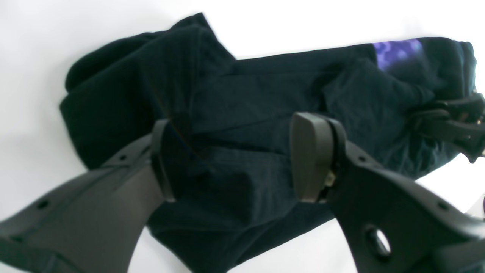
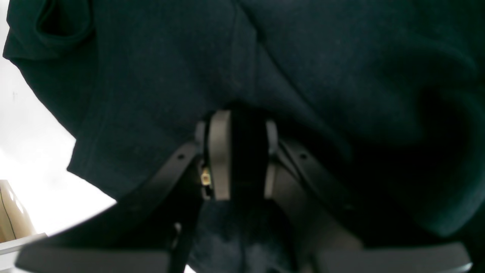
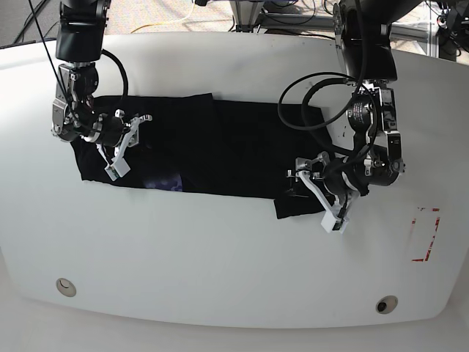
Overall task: Layout the t-shirt on the table in an organized manner, then fold the t-shirt properly
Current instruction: 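Regrasp the folded end with the left gripper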
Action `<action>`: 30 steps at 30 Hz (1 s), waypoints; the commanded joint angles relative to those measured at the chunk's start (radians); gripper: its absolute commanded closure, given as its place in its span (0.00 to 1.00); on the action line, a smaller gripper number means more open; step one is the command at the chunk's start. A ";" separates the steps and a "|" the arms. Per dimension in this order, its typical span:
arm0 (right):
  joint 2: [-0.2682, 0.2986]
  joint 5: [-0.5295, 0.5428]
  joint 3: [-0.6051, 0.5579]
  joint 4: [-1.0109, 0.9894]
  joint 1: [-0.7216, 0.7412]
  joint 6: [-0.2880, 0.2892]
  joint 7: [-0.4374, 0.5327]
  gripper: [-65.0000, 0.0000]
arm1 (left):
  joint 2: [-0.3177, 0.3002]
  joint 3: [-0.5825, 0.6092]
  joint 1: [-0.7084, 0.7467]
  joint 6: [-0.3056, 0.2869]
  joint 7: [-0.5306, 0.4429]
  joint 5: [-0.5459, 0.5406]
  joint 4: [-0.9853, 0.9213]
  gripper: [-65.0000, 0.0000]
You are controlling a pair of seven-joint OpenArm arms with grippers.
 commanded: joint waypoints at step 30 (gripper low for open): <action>-0.007 -0.089 -0.012 -0.011 -0.011 -0.025 -0.085 0.80 | -0.032 -0.003 0.020 0.193 -0.070 -0.013 -0.102 0.40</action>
